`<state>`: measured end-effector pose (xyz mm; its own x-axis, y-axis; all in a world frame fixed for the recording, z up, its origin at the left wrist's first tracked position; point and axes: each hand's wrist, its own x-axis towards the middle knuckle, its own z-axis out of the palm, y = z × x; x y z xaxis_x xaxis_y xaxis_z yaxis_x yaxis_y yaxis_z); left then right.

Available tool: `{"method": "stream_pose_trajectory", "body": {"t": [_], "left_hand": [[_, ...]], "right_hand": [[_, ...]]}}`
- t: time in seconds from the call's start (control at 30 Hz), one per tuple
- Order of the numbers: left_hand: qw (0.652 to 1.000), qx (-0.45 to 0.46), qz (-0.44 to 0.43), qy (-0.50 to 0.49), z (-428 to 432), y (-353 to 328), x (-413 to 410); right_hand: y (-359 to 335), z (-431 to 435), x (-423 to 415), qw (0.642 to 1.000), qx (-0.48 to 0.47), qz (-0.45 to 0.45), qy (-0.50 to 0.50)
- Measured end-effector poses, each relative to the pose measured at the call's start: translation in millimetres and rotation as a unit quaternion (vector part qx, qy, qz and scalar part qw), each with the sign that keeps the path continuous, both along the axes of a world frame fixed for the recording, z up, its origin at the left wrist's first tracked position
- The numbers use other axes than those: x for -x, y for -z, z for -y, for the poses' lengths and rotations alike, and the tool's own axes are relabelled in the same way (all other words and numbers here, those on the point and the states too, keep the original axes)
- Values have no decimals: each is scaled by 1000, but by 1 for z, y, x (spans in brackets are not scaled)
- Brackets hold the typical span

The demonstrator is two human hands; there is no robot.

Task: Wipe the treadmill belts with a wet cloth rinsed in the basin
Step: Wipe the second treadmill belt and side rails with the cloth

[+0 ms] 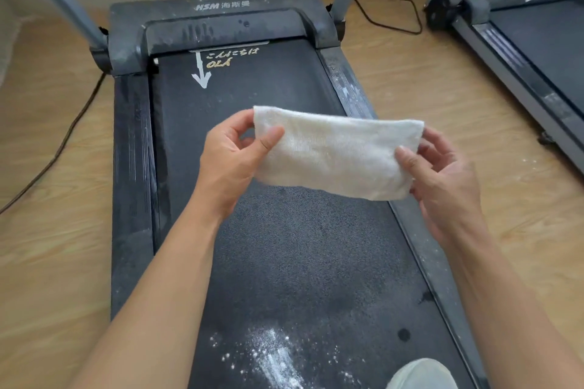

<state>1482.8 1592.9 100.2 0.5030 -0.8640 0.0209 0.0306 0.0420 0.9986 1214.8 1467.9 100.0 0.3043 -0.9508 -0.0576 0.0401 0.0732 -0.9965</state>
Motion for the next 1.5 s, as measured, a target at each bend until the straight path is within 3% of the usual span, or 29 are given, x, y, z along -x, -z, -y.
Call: {"method": "stream_pose_trajectory", "body": {"t": [0.13,0.3,0.37,0.5,0.9,1.1,1.33,1.43,1.5], "left_hand": [[977,-166,134,-11,-4,26,3],[958,-232,167,10,0,32,27],[964,-233,113,50,3,24,40],[942,-301,-15,152,12,4,48],[888,-364,-99,262,13,11,17],[895,-379,-97,215,15,-7,27],[887,-426,26,177,18,-24,29],[926,-356,36,122,21,-19,16],[952,-285,41,107,19,-7,4]], "right_hand": [[36,7,-6,982,29,-185,-1],[32,-6,-33,920,172,-348,-49],[25,-19,-56,906,220,-346,-103],[27,-47,-92,883,197,-374,-203],[61,-61,-81,894,212,-358,-169],[74,-62,-79,905,193,-341,-163],[83,-68,-79,910,180,-334,-167],[78,-63,-73,924,155,-312,-158],[68,-62,-69,959,55,-230,-154]]}}
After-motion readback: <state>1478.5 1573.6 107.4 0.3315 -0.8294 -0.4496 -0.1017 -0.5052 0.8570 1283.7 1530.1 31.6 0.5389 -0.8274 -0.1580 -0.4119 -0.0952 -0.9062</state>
